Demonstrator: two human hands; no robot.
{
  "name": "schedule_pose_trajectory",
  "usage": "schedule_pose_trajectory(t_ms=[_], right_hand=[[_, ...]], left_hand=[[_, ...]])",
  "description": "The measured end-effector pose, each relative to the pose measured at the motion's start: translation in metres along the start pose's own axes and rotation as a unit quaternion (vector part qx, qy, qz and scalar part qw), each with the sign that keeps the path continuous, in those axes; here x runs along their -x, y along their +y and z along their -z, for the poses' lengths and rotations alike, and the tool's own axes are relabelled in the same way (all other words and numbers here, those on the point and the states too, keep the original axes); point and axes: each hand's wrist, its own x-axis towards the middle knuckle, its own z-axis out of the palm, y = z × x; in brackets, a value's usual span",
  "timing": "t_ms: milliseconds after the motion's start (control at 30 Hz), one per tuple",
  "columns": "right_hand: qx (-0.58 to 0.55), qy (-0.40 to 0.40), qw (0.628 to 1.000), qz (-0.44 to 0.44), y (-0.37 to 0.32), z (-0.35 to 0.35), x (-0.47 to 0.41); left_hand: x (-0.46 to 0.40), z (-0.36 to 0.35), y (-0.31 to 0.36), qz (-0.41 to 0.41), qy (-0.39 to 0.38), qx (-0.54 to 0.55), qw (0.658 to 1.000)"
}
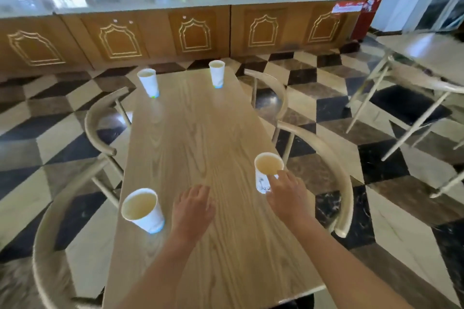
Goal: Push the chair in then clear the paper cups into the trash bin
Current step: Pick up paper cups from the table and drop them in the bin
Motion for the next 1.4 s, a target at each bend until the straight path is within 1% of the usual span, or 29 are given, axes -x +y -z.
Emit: schedule_pose_trajectory(t_ms=[67,133,267,333,433,500,567,667,767,833,867,933,1067,1133,1200,1300,1400], right_hand=[[0.008,-0.006,1.0,0.023,0.006,-0.005,-0.014],[0.01,-0.04,0.998,0.036,0.011,-0.012,-0.025],[0.018,-0.08,0.995,0.063,0.015,-0.016,-0.035],[0.014,-0.093,0.993,0.069,0.014,-0.02,-0.04],[0.028,-0.108,0.989,0.093,0.016,-0.027,-0.043],[0.011,-0.098,0.991,0.089,0.018,-0.027,-0.043],[0.004,-0.105,0.992,0.076,0.018,-0.023,-0.043],[0.025,-0.124,0.989,0.081,0.024,-0.025,-0.042],[0.044,-0.124,0.987,0.089,0.025,-0.025,-0.043],[0.032,-0.103,0.989,0.101,0.026,-0.023,-0.041],[0.022,-0.074,0.991,0.111,0.027,-0.021,-0.039],[0.003,-0.049,0.994,0.103,0.027,-0.014,-0.034],[-0.028,-0.019,0.998,0.06,0.032,0.0,-0.025],[-0.04,0.002,0.998,0.038,0.041,0.006,-0.018],[-0.044,0.009,0.999,0.016,0.055,0.013,-0.008],[-0.047,0.018,0.998,-0.022,0.081,0.027,0.01],[-0.061,0.04,0.994,-0.076,0.111,0.044,0.032]], left_hand=[[0.0,0.006,-0.011,0.039,0.015,-0.004,0.999],[0.004,0.009,-0.023,0.075,0.024,-0.016,0.997],[0.022,0.013,-0.049,0.169,0.002,-0.048,0.984],[0.026,0.01,-0.062,0.203,-0.013,-0.058,0.977],[0.029,0.006,-0.075,0.232,-0.031,-0.068,0.97],[0.031,0.003,-0.08,0.236,-0.04,-0.081,0.968],[0.033,0.0,-0.086,0.23,-0.036,-0.094,0.968],[0.033,0.002,-0.089,0.236,-0.033,-0.093,0.967],[0.029,0.002,-0.085,0.231,-0.019,-0.089,0.969],[0.024,0.002,-0.081,0.219,0.004,-0.082,0.972],[0.021,0.002,-0.079,0.208,0.016,-0.078,0.975],[0.013,0.006,-0.067,0.177,0.031,-0.063,0.982],[-0.011,0.002,-0.029,0.057,0.033,-0.055,0.996],[-0.025,-0.005,-0.004,0.003,0.041,-0.045,0.998],[-0.038,-0.01,0.029,-0.042,0.051,-0.008,0.998],[-0.052,-0.014,0.081,-0.097,0.067,0.04,0.992],[-0.056,-0.015,0.136,-0.132,0.053,0.078,0.987]])
